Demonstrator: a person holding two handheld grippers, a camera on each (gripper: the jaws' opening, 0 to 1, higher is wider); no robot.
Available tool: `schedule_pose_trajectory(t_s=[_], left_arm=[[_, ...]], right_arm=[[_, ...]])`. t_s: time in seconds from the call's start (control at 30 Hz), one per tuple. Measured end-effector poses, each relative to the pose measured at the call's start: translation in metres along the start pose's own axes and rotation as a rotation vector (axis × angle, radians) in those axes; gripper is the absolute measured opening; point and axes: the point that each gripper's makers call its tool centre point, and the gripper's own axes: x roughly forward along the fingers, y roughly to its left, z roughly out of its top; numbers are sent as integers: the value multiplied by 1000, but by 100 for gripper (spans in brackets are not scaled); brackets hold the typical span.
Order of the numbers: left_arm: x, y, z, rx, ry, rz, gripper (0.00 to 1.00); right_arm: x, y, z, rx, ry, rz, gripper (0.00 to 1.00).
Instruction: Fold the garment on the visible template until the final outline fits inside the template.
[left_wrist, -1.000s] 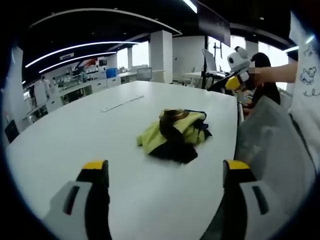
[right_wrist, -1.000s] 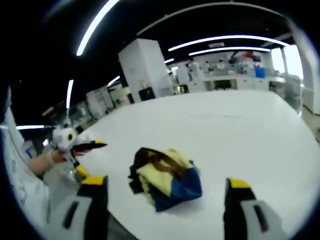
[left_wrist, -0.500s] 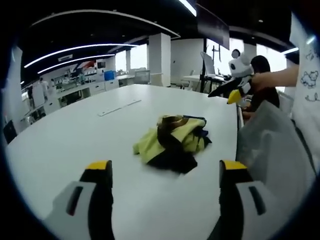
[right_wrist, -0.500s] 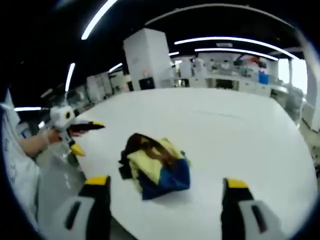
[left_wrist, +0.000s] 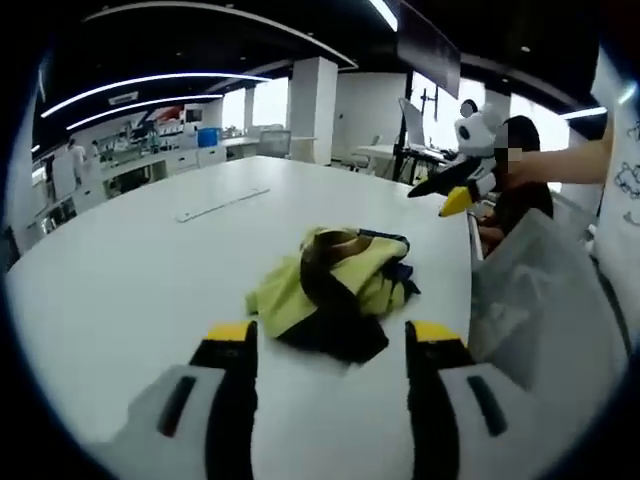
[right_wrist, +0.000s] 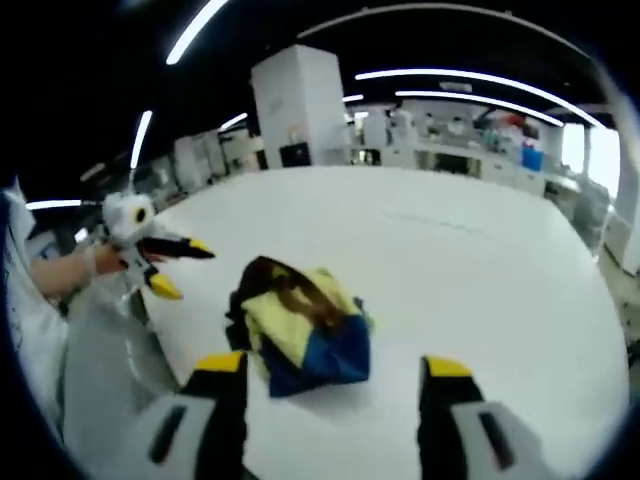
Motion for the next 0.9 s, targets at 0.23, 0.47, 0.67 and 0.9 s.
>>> schedule_pose_trajectory(t_s=[0.23, 0.47, 0.67, 0.9], left_arm=[[18, 1, -2, 5, 9, -6, 48], [35, -10, -1, 46, 40, -20, 37], [44, -21, -9, 56, 87, -39, 26], [50, -23, -12, 49, 92, -25, 20]], right_arm=[[10, -10, -10, 24, 27, -21, 43], [20, -10, -19, -15, 82, -9, 32], [32, -7, -29, -52, 126, 13, 23], [43, -5, -33, -88, 142, 16, 14]])
